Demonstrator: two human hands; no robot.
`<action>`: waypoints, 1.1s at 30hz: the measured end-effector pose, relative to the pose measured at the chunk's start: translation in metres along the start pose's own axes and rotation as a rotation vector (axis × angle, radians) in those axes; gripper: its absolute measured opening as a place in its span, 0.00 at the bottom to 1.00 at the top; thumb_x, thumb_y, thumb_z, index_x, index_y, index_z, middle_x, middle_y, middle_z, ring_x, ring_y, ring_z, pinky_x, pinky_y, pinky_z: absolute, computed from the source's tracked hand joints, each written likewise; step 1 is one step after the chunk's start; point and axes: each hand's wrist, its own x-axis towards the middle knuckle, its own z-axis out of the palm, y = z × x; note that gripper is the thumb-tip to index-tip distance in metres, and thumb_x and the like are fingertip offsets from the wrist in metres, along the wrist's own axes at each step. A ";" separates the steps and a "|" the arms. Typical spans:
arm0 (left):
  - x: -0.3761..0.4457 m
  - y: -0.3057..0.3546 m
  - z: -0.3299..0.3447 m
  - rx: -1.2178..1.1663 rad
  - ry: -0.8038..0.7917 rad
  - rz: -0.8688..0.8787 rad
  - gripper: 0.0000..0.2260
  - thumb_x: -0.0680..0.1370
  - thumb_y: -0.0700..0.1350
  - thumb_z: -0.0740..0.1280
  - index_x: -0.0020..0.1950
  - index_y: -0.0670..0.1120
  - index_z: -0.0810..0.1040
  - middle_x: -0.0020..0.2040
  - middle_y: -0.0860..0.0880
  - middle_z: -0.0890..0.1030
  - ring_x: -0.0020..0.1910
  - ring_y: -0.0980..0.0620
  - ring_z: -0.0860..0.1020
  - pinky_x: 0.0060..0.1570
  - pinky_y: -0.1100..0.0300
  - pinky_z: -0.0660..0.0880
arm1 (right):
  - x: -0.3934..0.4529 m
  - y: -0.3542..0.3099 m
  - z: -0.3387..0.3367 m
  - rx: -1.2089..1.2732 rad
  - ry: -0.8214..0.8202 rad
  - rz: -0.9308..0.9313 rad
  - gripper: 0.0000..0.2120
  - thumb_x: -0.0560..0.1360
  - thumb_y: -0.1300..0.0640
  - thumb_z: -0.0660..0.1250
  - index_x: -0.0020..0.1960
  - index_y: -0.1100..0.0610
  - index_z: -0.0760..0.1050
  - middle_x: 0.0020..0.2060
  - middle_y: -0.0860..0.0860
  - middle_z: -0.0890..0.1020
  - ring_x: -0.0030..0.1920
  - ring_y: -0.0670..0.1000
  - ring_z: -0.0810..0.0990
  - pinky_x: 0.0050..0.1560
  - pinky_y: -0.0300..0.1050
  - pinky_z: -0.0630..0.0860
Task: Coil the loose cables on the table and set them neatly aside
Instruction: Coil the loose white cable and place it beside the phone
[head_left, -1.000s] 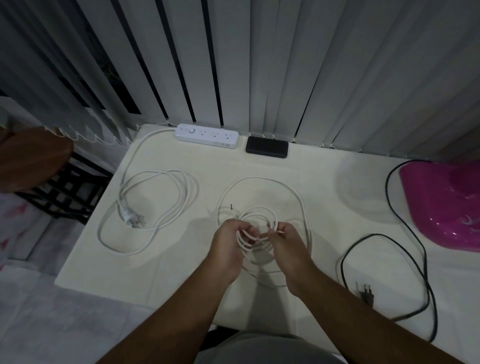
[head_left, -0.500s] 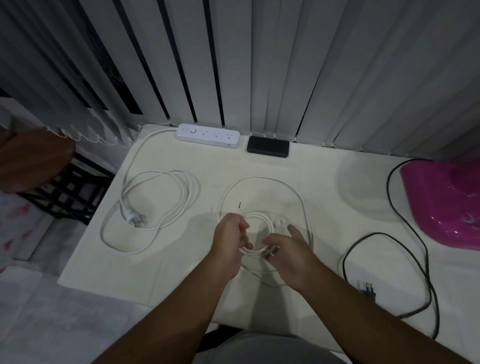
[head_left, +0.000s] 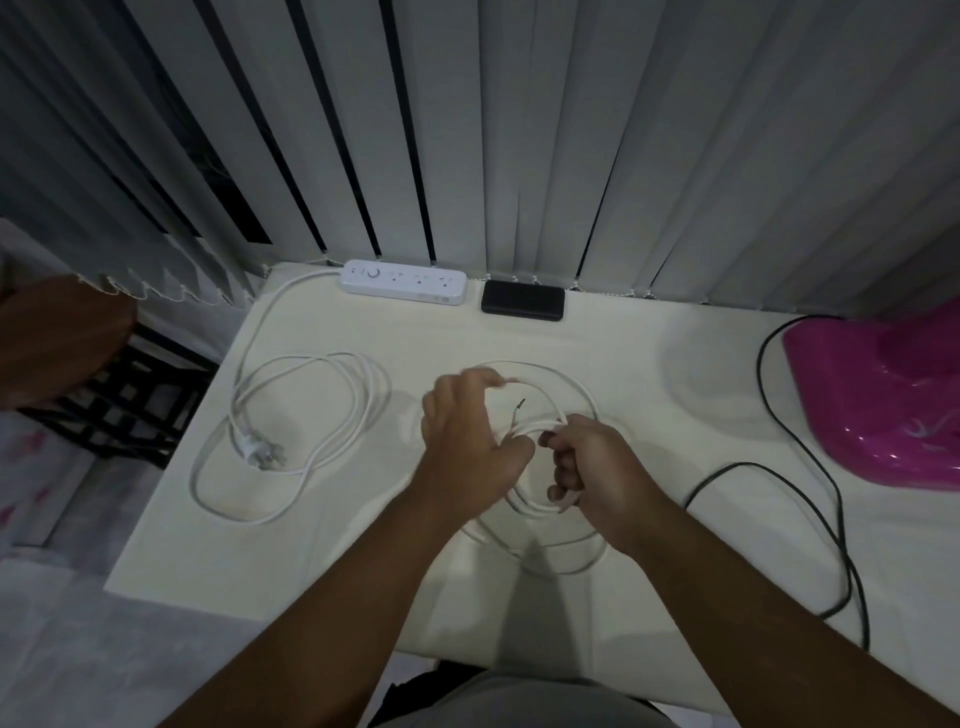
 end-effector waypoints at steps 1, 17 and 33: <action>0.004 -0.001 -0.006 -0.028 -0.035 0.021 0.34 0.64 0.52 0.69 0.70 0.57 0.66 0.65 0.54 0.66 0.65 0.53 0.62 0.65 0.54 0.60 | -0.003 -0.005 -0.002 0.010 -0.026 0.001 0.09 0.75 0.68 0.59 0.39 0.61 0.73 0.22 0.48 0.64 0.22 0.48 0.59 0.28 0.42 0.65; 0.023 0.014 -0.016 -0.726 -0.361 -0.469 0.05 0.76 0.45 0.68 0.44 0.44 0.79 0.40 0.45 0.85 0.41 0.48 0.82 0.48 0.52 0.75 | -0.001 -0.027 0.014 0.431 0.210 0.056 0.12 0.76 0.68 0.57 0.36 0.59 0.70 0.26 0.51 0.66 0.29 0.51 0.64 0.38 0.46 0.69; 0.027 0.017 -0.023 -0.675 -0.296 -0.660 0.06 0.75 0.38 0.53 0.45 0.46 0.68 0.25 0.50 0.61 0.23 0.52 0.57 0.27 0.61 0.58 | -0.002 -0.022 0.003 -0.549 -0.183 -0.080 0.10 0.71 0.53 0.75 0.50 0.52 0.78 0.39 0.51 0.81 0.40 0.50 0.80 0.41 0.46 0.78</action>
